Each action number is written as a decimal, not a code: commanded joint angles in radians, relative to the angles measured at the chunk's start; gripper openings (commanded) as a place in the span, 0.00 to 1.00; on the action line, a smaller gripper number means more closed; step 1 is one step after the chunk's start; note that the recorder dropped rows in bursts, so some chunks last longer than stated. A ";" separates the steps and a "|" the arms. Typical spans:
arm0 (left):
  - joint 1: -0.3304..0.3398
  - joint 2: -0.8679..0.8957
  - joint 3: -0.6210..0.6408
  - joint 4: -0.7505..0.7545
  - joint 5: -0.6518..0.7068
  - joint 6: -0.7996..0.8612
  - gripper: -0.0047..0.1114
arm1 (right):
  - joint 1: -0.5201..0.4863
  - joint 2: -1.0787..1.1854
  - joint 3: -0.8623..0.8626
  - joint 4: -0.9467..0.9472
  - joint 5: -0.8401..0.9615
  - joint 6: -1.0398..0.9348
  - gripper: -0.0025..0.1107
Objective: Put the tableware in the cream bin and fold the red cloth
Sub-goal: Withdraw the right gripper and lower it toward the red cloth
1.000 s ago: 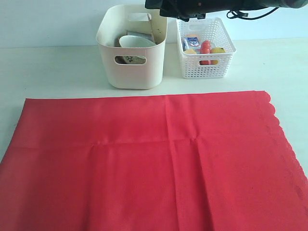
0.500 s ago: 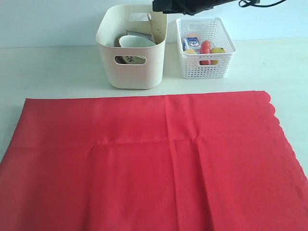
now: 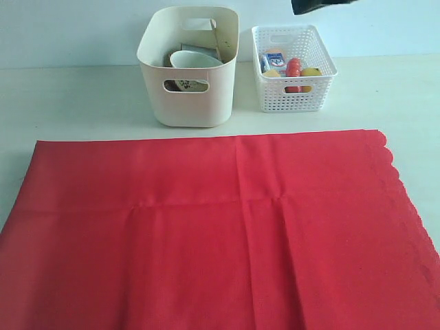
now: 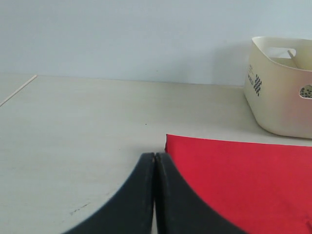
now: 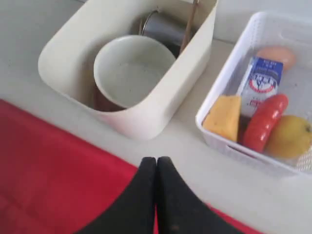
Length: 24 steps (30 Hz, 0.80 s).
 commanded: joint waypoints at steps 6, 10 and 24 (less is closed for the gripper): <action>-0.008 -0.005 0.003 -0.082 -0.275 -0.286 0.06 | 0.003 -0.196 0.368 0.014 -0.070 0.006 0.02; -0.008 -0.005 0.003 -0.082 -0.516 -0.390 0.06 | 0.003 -0.204 0.500 0.021 -0.115 0.006 0.02; -0.004 0.306 -0.209 -0.097 -0.119 -0.422 0.04 | 0.003 -0.119 0.713 0.262 -0.193 -0.337 0.02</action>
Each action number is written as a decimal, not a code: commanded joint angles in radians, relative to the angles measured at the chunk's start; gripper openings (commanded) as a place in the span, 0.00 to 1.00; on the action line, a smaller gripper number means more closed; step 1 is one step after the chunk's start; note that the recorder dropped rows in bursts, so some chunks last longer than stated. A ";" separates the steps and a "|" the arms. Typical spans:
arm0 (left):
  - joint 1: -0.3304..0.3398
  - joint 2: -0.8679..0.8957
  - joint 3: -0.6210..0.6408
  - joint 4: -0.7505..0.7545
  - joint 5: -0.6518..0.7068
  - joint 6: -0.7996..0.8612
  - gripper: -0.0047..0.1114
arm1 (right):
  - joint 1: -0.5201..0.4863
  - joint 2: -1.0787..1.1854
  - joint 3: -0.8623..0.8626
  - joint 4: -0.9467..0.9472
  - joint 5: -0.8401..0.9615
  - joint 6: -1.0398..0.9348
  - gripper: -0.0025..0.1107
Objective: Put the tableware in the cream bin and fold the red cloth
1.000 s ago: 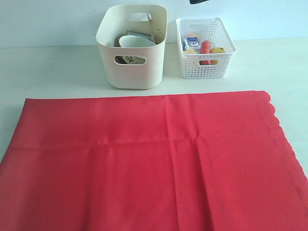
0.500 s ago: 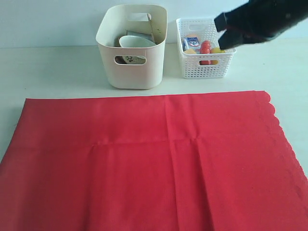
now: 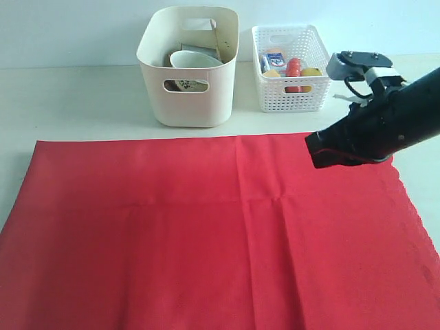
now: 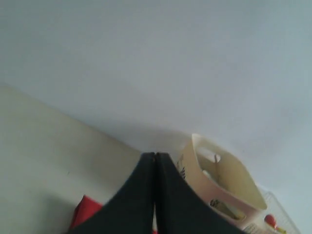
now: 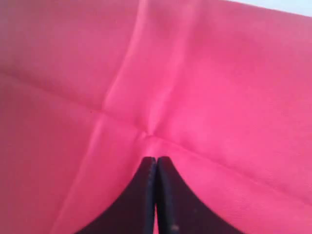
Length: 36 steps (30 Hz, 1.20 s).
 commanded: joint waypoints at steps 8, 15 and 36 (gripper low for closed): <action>-0.006 0.444 -0.087 -0.004 0.110 0.056 0.04 | 0.177 0.152 0.006 0.050 0.003 -0.169 0.02; -0.063 0.696 -0.098 -0.033 0.081 0.070 0.04 | 0.384 0.276 0.006 0.048 -0.115 -0.189 0.02; -0.216 1.149 -0.099 -0.021 -0.159 0.185 0.81 | 0.442 0.292 0.002 0.078 -0.190 -0.186 0.02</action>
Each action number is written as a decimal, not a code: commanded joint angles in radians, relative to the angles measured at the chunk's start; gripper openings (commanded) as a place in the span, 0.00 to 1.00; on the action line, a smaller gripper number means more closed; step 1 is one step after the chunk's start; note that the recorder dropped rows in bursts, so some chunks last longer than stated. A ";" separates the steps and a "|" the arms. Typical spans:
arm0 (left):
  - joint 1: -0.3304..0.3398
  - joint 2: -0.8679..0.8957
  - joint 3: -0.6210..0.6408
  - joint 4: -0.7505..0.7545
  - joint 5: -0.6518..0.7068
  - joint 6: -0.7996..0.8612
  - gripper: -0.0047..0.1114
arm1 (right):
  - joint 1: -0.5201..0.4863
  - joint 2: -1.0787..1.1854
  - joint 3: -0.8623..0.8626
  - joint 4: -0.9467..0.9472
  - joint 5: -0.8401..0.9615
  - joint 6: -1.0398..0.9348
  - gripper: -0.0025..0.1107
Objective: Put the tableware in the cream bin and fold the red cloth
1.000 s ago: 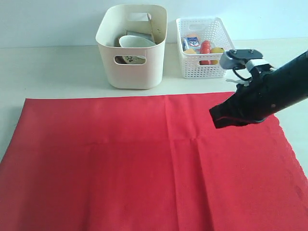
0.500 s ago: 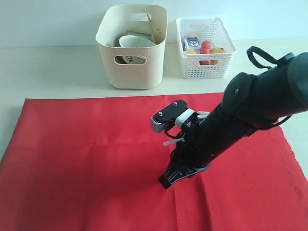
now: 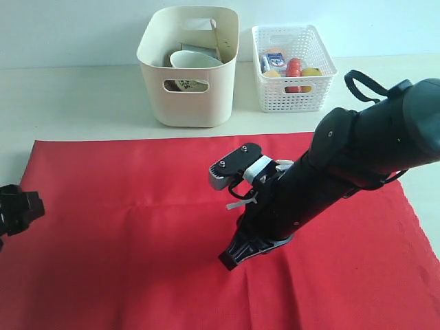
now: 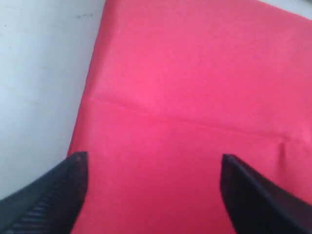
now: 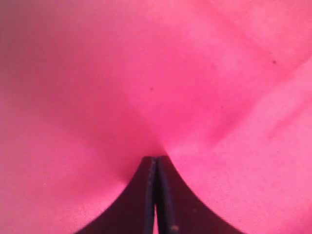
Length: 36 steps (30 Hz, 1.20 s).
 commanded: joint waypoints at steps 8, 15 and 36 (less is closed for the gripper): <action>-0.005 0.205 -0.005 0.004 -0.125 0.089 0.88 | 0.003 0.012 0.002 0.001 -0.021 -0.011 0.02; -0.005 0.299 -0.005 0.004 -0.159 0.089 0.78 | 0.003 0.012 0.002 0.001 -0.021 -0.011 0.02; 0.230 0.283 -0.011 0.012 -0.070 0.305 0.05 | 0.003 -0.087 -0.045 0.031 -0.022 -0.011 0.02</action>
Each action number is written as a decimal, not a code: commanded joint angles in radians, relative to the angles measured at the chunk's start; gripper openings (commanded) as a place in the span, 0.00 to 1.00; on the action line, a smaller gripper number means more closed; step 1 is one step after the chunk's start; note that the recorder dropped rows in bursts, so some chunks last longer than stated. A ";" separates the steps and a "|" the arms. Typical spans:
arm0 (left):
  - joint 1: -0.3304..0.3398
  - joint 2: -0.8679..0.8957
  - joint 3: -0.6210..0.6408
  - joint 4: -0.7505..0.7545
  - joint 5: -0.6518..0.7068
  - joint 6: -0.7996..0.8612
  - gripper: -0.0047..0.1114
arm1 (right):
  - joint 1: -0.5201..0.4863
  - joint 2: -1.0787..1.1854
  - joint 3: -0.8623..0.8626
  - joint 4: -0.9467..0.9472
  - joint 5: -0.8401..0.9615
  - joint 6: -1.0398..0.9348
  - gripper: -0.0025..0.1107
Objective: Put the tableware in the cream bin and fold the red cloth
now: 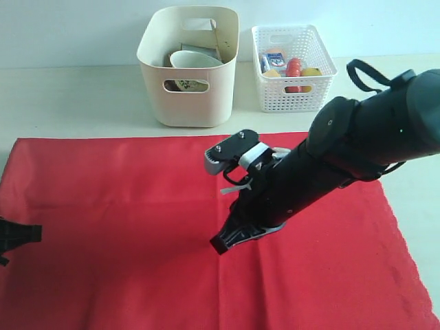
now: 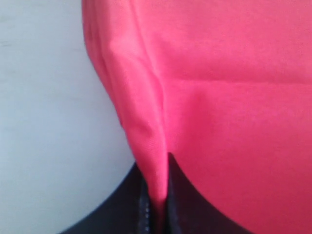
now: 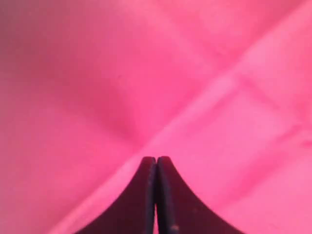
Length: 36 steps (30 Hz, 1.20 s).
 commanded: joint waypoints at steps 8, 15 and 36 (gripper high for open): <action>0.119 -0.208 -0.142 0.018 0.325 0.030 0.05 | 0.001 0.061 -0.015 -0.016 -0.014 -0.009 0.02; -0.121 -0.448 -0.268 0.008 0.518 0.037 0.05 | 0.001 0.100 -0.015 -0.014 -0.010 -0.005 0.02; -0.860 0.035 -0.837 -0.034 0.622 0.058 0.05 | -0.257 -0.695 -0.015 -1.074 0.082 0.967 0.02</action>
